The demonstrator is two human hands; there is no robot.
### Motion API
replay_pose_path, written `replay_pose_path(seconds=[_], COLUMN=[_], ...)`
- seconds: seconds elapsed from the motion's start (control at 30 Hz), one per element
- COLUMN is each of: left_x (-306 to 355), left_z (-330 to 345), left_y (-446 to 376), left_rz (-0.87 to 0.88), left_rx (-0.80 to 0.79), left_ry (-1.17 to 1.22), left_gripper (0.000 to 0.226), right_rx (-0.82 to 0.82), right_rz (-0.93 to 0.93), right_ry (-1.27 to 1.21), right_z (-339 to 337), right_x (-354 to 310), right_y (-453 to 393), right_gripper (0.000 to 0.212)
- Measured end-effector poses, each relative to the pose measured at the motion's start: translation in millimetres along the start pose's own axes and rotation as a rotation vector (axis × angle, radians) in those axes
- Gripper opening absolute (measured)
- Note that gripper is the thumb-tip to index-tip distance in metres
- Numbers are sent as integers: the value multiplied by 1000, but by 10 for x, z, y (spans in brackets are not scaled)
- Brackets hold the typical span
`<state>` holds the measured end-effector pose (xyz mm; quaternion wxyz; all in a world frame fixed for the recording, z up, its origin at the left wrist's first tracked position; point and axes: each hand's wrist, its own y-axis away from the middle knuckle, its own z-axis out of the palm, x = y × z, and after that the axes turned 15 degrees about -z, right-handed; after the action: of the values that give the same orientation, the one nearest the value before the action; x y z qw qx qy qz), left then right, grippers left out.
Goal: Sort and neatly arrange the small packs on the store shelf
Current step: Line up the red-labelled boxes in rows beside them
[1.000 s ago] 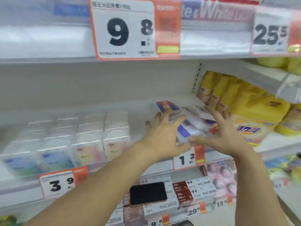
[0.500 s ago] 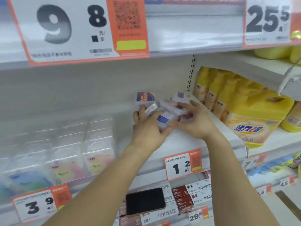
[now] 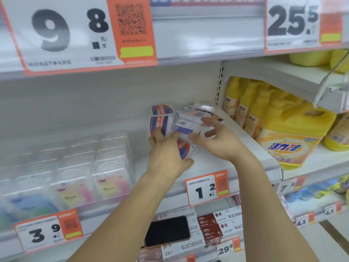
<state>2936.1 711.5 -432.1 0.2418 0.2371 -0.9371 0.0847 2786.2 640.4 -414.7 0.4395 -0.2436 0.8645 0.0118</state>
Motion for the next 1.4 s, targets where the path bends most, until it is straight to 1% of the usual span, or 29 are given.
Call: replay_pose_path(seconds=[0.07, 0.1, 0.17, 0.2, 0.27, 0.33, 0.37, 0.43, 0.47, 0.5, 0.53, 0.57, 0.6, 0.63, 0.67, 0.77, 0.83, 0.87, 0.93, 1.0, 1.03, 1.1, 1.13, 1.2, 1.23, 1.3, 1.33, 1.4], left_x=[-43, -64, -99, -113, -128, -108, -94, -87, -91, -94, -95, -92, -84, -81, -84, -76, -53, -42, -51, -135, -182, -276, -303, -318, -307, -291, -285, -262], left_z=[-23, -30, -40, -47, -60, -83, -87, -81, -71, -59, -45, -40, -40, -36, -27, -42, -76, -107, -186, -208, -217, -222, -233, -261, -261, -218, -184, -130], left_y=[98, 148, 220, 243, 266, 261, 244, 175, 124, 66, 0, -56, -109, -162, -206, -195, -110, -48, 87, 183, 222, 248, 251, 261, 266, 268, 267, 262], left_rz=[50, 71, 88, 89, 88, 47, 15, -53, -66, -64, -65, -78, -107, -127, -130, -88, -40, -4, 145, 322, 360, 364, 349, 302, 279, 229, 197, 105], left_rx=[-15, -34, -78, -103, -155, -177, -143, 6, 80, 120, 119, 81, 23, -16, -20, 53, 63, 57, -2, -100, -152, -215, -243, -305, -319, -264, -202, -92], left_ry=[107, 171, 279, 305, 339, 391, 417, 418, 378, 315, 246, 193, 171, 166, 165, 170, 263, 325, 413, 317, 233, 123, 115, 157, 191, 207, 188, 115], left_gripper=[70, 66, 61, 63, 73, 78, 75, 68, 66, 67, 73, 79, 83, 82, 77, 53, 42, 40, 44, 55, 59, 65, 64, 53, 43, 26, 30, 48], right_rx=[-81, -85, -78, -80, -65, -9, 26, 126, 199, 289, 375, 438, 468, 459, 422, 246, 154, 145, 175, 232, 260, 297, 307, 318, 321, 330, 332, 337], right_rz=[35, 29, 9, 6, 18, 23, 22, 8, -5, -19, -33, -42, -46, -50, -55, -31, -18, -22, -28, -19, -13, -13, -13, 2, 9, 10, 8, 9], right_ry=[33, 41, 50, 50, 38, -20, -78, -243, -302, -322, -303, -257, -195, -131, -80, -22, 44, 74, 99, 112, 123, 127, 123, 127, 130, 123, 113, 100], right_z=[31, 57, 116, 136, 131, 83, 53, -8, -44, -87, -126, -163, -196, -222, -237, -263, -278, -281, -287, -313, -333, -367, -370, -365, -360, -350, -347, -333], right_x=[-51, -68, -77, -65, -12, 19, 26, 17, 12, 9, 23, 50, 90, 109, 130, 166, 170, 183, 204, 231, 239, 248, 257, 270, 267, 258, 247, 216], right_y=[36, 50, 67, 74, 94, 134, 158, 208, 231, 252, 267, 277, 282, 289, 296, 325, 361, 374, 395, 408, 412, 431, 437, 452, 455, 448, 442, 428], right_gripper=[97, 101, 102, 104, 107, 99, 93, 78, 68, 58, 49, 43, 39, 38, 37, 40, 46, 47, 46, 42, 39, 36, 35, 33, 32, 31, 31, 33])
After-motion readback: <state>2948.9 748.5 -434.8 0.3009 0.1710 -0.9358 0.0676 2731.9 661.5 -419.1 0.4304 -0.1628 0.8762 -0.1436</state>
